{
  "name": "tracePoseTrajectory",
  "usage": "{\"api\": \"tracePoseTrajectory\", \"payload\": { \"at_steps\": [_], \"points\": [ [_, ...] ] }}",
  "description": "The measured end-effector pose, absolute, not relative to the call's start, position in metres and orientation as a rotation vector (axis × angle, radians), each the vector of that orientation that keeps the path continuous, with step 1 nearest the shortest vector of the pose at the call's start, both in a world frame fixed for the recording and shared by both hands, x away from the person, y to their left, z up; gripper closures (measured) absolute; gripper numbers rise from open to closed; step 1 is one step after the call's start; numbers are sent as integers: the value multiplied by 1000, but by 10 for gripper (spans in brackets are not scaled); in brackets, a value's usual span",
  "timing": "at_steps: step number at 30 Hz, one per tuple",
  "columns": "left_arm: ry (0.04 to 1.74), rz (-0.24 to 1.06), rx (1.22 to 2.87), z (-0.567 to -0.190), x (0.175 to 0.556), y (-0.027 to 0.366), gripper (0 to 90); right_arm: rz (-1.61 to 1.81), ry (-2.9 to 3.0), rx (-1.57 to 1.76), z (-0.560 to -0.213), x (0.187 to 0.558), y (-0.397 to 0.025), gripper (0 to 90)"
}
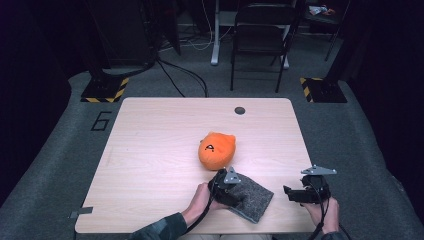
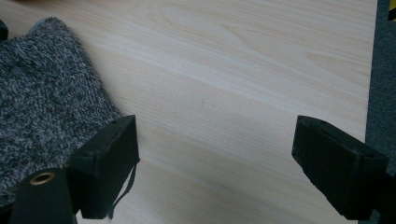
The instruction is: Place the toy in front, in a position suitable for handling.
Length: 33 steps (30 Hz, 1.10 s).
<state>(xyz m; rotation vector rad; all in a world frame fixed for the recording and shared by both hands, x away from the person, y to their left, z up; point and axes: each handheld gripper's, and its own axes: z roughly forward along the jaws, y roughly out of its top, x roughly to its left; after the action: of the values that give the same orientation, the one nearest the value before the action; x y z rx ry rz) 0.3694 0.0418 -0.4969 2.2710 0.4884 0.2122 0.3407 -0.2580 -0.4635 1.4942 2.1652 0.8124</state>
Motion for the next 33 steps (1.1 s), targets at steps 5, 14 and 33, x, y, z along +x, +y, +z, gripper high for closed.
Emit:
{"api": "tracePoseTrajectory", "payload": {
  "at_steps": [5,14,33],
  "points": [
    [481,226,2251,-483,361,57,224,830,2168,1485,-461,339,-253,137],
    [555,278,2187,-459,343,115,126,854,2208,1424,-459,339,-239,134],
    [993,376,2126,-511,383,251,119,917,2319,1326,-459,344,-199,108]
  ]
}}
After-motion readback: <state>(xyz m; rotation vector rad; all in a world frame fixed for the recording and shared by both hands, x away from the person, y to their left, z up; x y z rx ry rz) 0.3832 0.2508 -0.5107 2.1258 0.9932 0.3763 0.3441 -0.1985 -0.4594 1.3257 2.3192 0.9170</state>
